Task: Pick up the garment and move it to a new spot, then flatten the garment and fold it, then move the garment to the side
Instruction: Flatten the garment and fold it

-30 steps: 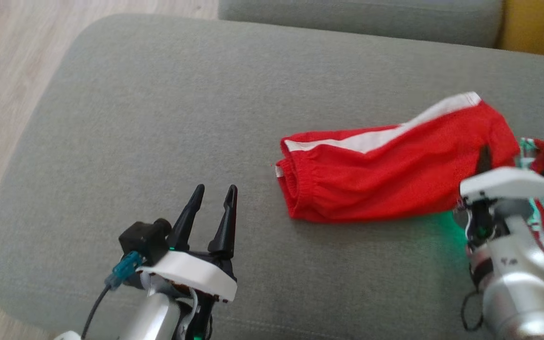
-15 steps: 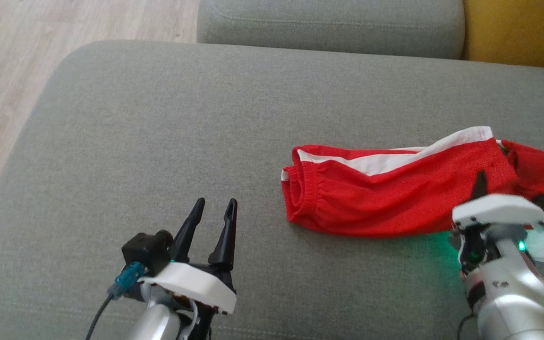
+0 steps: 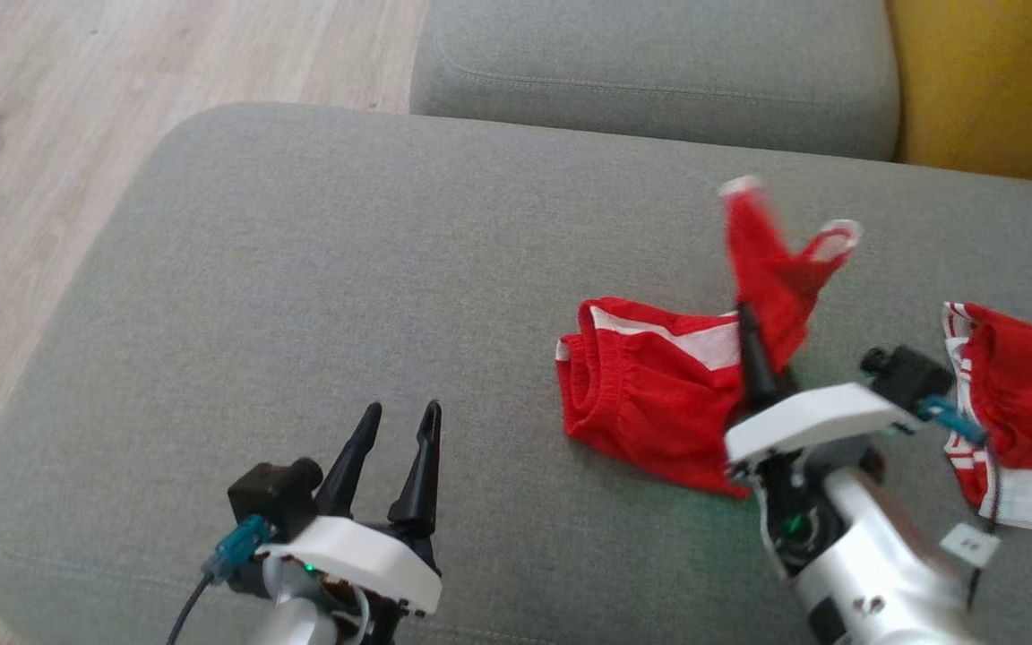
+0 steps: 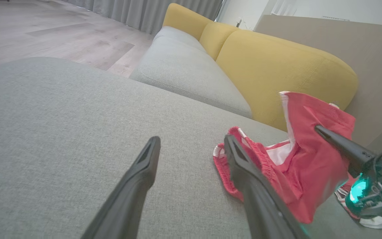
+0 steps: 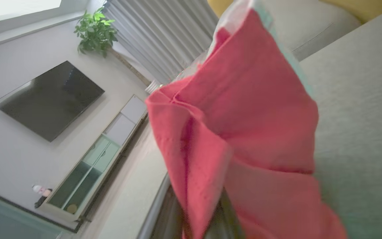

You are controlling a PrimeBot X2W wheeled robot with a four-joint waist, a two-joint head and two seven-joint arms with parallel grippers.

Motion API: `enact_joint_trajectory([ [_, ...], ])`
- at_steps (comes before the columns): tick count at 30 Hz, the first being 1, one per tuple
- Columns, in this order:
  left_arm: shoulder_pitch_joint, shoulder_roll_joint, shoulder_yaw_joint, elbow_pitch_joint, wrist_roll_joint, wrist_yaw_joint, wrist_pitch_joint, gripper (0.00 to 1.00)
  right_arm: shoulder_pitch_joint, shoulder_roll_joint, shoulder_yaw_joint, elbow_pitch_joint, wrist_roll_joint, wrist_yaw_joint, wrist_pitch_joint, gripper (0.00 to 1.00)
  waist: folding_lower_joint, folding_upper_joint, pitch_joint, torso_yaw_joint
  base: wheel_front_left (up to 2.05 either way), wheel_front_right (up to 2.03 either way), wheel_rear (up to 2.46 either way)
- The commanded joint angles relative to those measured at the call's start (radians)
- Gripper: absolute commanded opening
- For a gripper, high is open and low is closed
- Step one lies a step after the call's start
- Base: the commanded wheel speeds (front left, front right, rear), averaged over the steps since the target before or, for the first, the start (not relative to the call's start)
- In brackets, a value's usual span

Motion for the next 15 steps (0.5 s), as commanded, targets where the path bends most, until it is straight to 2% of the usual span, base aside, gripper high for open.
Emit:
enact_joint_trajectory([
  [1,-0.028,0.002,0.034,-0.026,0.010,-0.001,-0.012,1.00,-0.023,0.010,0.040,-0.051,0.011,0.004,-0.007,0.00,0.0000,-0.0001,-0.004,0.006,0.00,0.00,0.00],
  [8,-0.025,0.002,0.027,-0.023,0.011,0.001,-0.012,1.00,0.017,0.010,0.167,-0.118,0.013,0.004,-0.007,0.00,0.0000,-0.0001,-0.008,0.033,0.00,0.00,0.00],
  [12,-0.022,0.002,0.024,-0.024,0.009,0.003,-0.012,1.00,0.016,0.010,0.217,-0.105,-0.005,0.004,0.014,0.00,0.0000,-0.0001,-0.005,0.049,0.00,0.00,0.00],
  [13,-0.022,0.002,0.024,-0.025,0.008,0.003,-0.012,1.00,0.012,0.010,0.230,-0.092,-0.024,0.004,0.020,0.09,0.0000,-0.0001,-0.004,0.052,0.00,0.00,0.00],
  [14,-0.021,0.002,0.024,-0.025,0.007,0.003,-0.012,1.00,0.007,0.010,0.239,-0.077,-0.047,0.004,0.021,0.69,0.0000,-0.0001,-0.003,0.054,0.00,0.00,0.00],
  [15,-0.020,0.002,0.024,-0.025,0.007,0.003,-0.012,1.00,0.002,0.010,0.244,-0.058,-0.064,0.004,0.025,1.00,0.0000,-0.0001,-0.003,0.057,0.00,0.00,0.00],
])
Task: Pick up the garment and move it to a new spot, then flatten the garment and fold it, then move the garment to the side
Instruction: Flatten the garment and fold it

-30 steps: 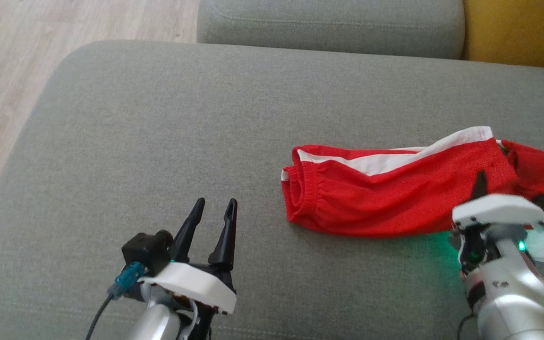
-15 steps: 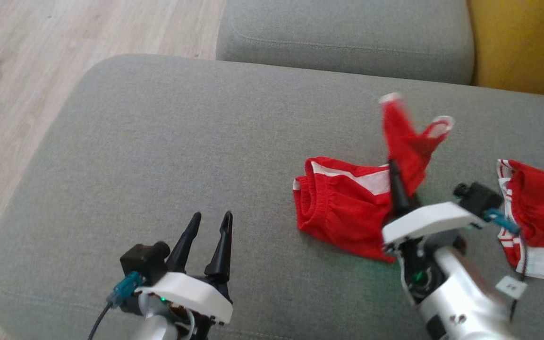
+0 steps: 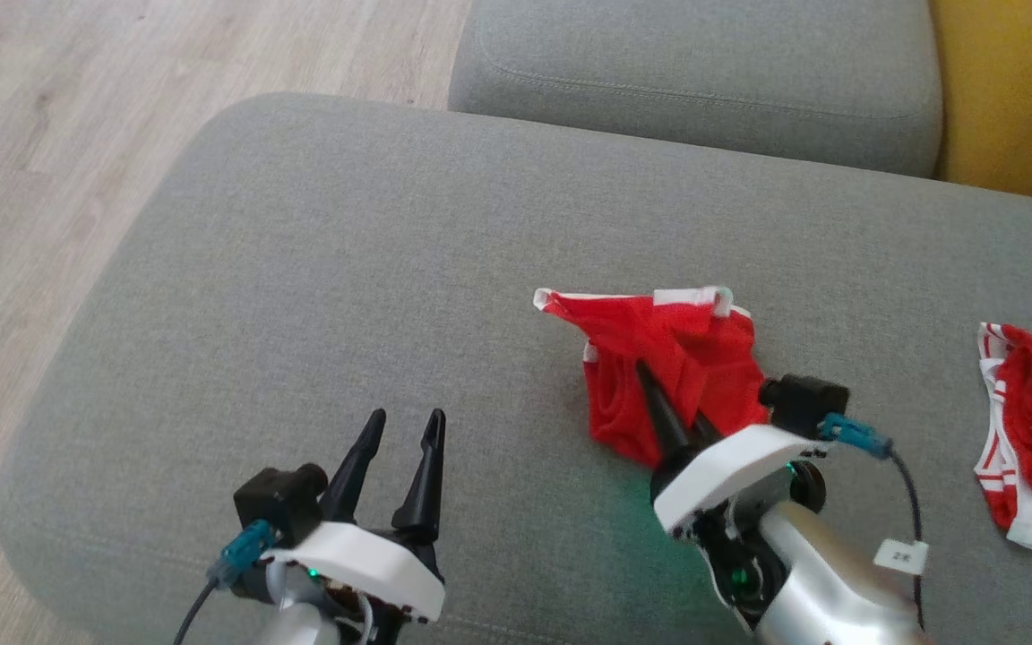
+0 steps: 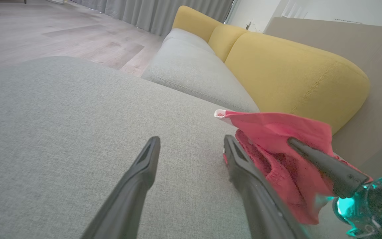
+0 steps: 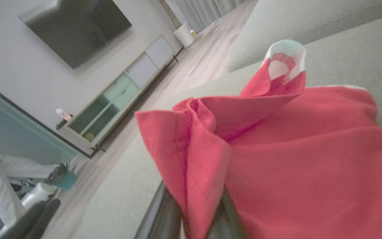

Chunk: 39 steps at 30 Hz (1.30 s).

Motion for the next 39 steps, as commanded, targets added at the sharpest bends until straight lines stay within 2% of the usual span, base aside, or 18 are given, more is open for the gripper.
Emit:
enact_joint_trajectory([
  [1,-0.027,0.002,0.032,-0.030,-0.001,0.004,-0.012,1.00,-0.039,0.010,0.029,0.010,-0.048,0.004,0.007,1.00,0.0000,-0.0001,0.002,0.006,0.00,0.00,0.00],
  [14,-0.030,0.002,0.015,-0.039,-0.021,0.010,-0.012,1.00,-0.145,0.010,0.145,0.155,-0.336,0.004,0.038,1.00,0.0000,-0.0001,0.023,0.024,0.00,0.00,0.00],
  [23,-0.036,0.002,0.016,-0.038,-0.026,0.014,-0.012,1.00,-0.154,0.010,0.205,0.180,-0.345,0.004,0.111,1.00,0.0000,-0.0001,0.036,0.024,0.00,0.00,0.00],
  [32,-0.032,0.002,0.050,-0.044,-0.011,0.014,-0.012,1.00,-0.158,0.010,0.117,0.108,-0.246,0.004,0.062,1.00,0.0000,-0.0001,0.008,-0.068,0.00,0.00,0.00],
  [39,-0.030,0.002,0.108,-0.068,0.008,0.013,-0.012,1.00,-0.162,-0.046,-0.044,0.105,-0.417,0.004,-0.003,1.00,0.0000,-0.0001,-0.029,-0.173,0.00,0.00,0.00],
])
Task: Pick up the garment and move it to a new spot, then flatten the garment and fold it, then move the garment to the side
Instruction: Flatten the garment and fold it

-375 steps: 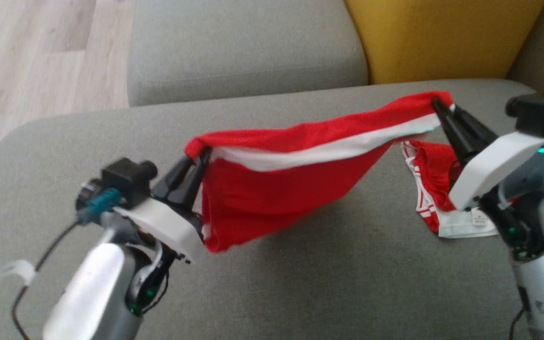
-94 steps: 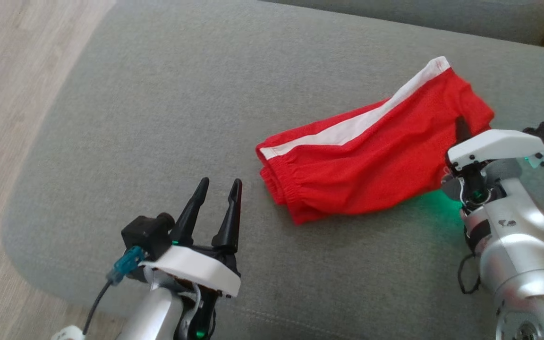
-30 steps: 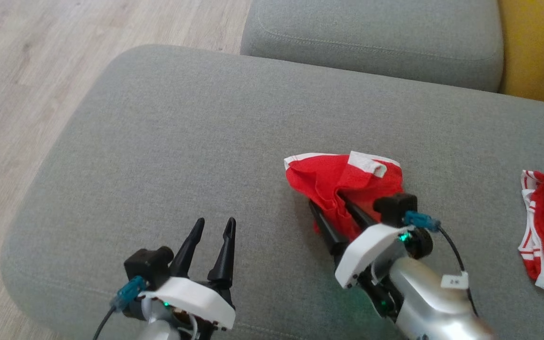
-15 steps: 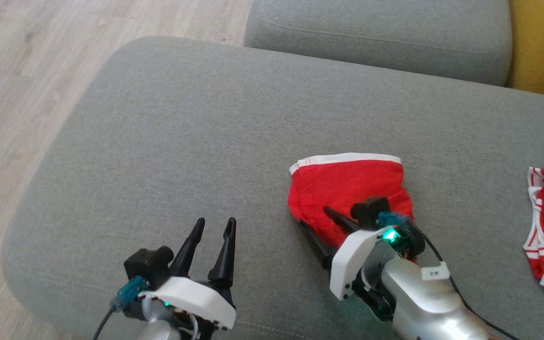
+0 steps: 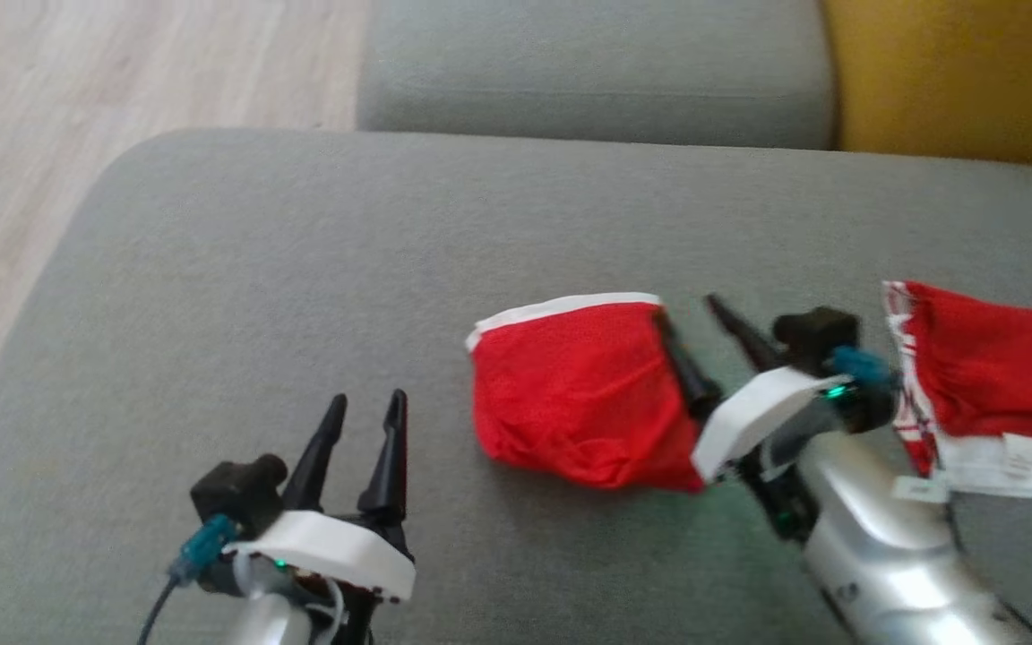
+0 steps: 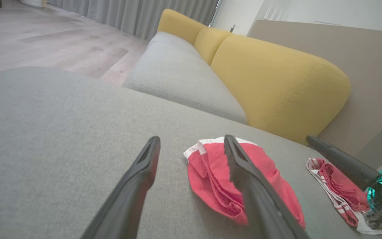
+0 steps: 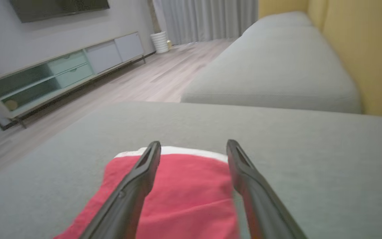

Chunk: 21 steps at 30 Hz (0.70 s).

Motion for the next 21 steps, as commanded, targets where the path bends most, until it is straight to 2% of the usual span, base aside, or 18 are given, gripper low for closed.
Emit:
enact_joint_trajectory([
  [1,-0.038,0.001,0.047,-0.043,0.013,0.003,-0.012,1.00,-0.022,-0.006,-0.022,-0.040,-0.035,0.004,-0.020,1.00,0.0000,-0.0001,-0.021,-0.047,0.00,0.00,0.00],
  [8,-0.040,0.001,0.095,-0.072,0.020,0.002,-0.012,1.00,0.076,-0.038,-0.237,-0.176,-0.201,0.004,-0.058,1.00,0.0000,-0.0001,-0.030,-0.106,0.00,0.00,0.00],
  [13,-0.028,0.001,0.117,-0.091,0.023,0.002,-0.012,1.00,0.229,0.002,-0.428,-0.368,-0.304,0.004,-0.067,1.00,0.0000,-0.0001,-0.029,-0.136,0.00,0.00,0.00],
  [16,-0.015,0.001,0.118,-0.094,0.044,-0.003,-0.012,1.00,0.320,0.026,-0.489,-0.478,-0.346,0.004,-0.058,1.00,0.0000,-0.0001,-0.027,-0.144,0.00,0.00,0.00],
  [21,0.017,0.001,0.122,-0.118,0.102,-0.001,-0.012,1.00,0.420,0.047,-0.525,-0.604,-0.391,0.004,-0.030,1.00,0.0000,-0.0001,-0.022,-0.153,0.00,0.00,0.00],
])
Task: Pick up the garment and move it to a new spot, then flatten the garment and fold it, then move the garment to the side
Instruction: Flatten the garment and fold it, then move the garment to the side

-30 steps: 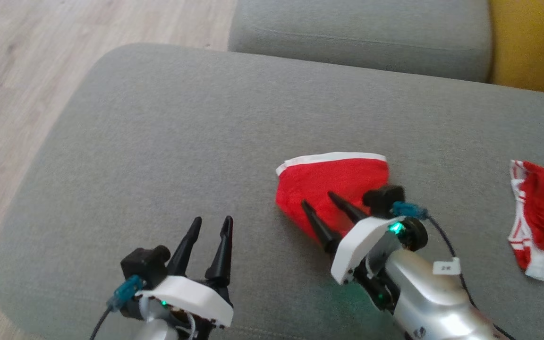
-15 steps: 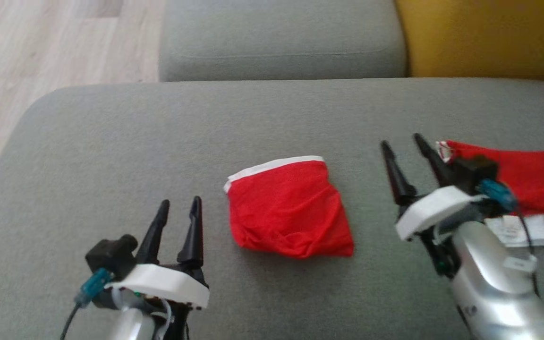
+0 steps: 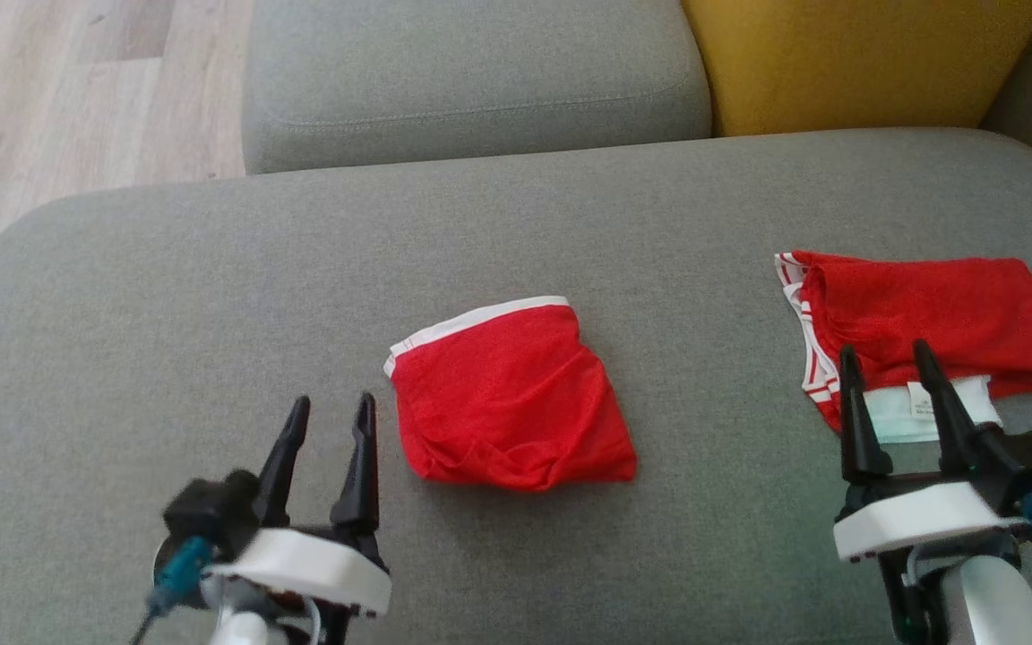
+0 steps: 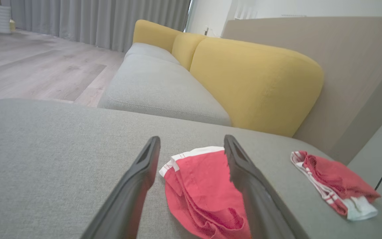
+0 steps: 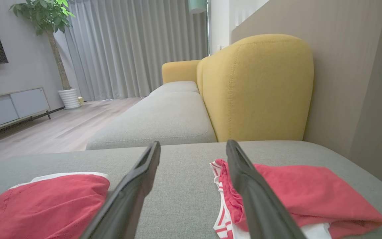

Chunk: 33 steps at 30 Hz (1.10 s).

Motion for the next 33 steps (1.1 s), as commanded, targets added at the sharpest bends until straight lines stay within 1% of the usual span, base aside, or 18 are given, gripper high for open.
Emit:
enact_joint_trajectory([
  [1,-0.025,0.002,0.033,-0.039,0.049,-0.003,-0.012,1.00,-0.024,0.004,0.022,-0.055,-0.014,0.004,0.005,1.00,0.0000,-0.0001,0.003,-0.003,0.00,0.00,0.00],
  [2,-0.017,0.002,0.031,-0.044,0.066,-0.004,-0.012,1.00,-0.015,0.005,0.026,-0.068,-0.028,0.004,0.010,1.00,0.0000,-0.0001,0.006,-0.005,0.00,0.00,0.00],
  [3,-0.009,0.002,0.031,-0.047,0.061,-0.003,-0.012,1.00,-0.007,0.007,0.027,-0.078,-0.036,0.004,0.016,1.00,0.0000,-0.0001,0.007,-0.007,0.00,0.00,0.00],
  [11,-0.008,0.002,0.026,-0.059,0.047,0.000,-0.012,1.00,0.012,0.013,0.030,-0.133,-0.016,0.004,0.057,1.00,0.0000,-0.0001,0.024,0.009,0.00,0.00,0.00],
  [14,-0.020,0.002,0.016,-0.053,0.044,-0.005,-0.012,1.00,0.007,0.013,0.042,-0.136,0.033,0.004,0.073,1.00,0.0000,-0.0001,0.035,0.028,0.00,0.00,0.00],
  [19,-0.039,0.002,-0.001,-0.044,0.039,-0.016,-0.012,1.00,-0.034,0.014,0.110,-0.118,0.024,0.004,0.122,1.00,0.0000,-0.0001,0.084,0.066,0.00,0.00,0.00],
  [22,-0.052,0.002,-0.009,-0.030,0.043,-0.023,-0.012,1.00,-0.071,0.014,0.155,-0.070,0.059,0.004,0.152,1.00,0.0000,-0.0001,0.109,0.093,0.00,0.00,0.00],
  [25,-0.069,0.002,-0.015,-0.020,0.048,-0.031,-0.012,1.00,-0.120,0.014,0.193,0.006,0.097,0.004,0.177,1.00,0.0000,-0.0001,0.137,0.121,0.00,0.00,0.00],
  [30,-0.104,0.002,-0.038,-0.003,0.057,-0.041,-0.012,1.00,-0.200,0.014,0.222,0.163,0.183,0.004,0.213,1.00,0.0000,-0.0001,0.172,0.178,0.00,0.00,0.00],
  [31,-0.104,0.002,-0.038,-0.003,0.057,-0.041,-0.012,1.00,-0.200,0.014,0.222,0.163,0.183,0.004,0.213,1.00,0.0000,-0.0001,0.172,0.178,0.00,0.00,0.00],
  [33,-0.116,0.002,-0.048,-0.002,0.054,-0.041,-0.012,1.00,-0.228,0.014,0.219,0.223,0.212,0.004,0.227,1.00,0.0000,-0.0001,0.184,0.201,0.00,0.00,0.00],
])
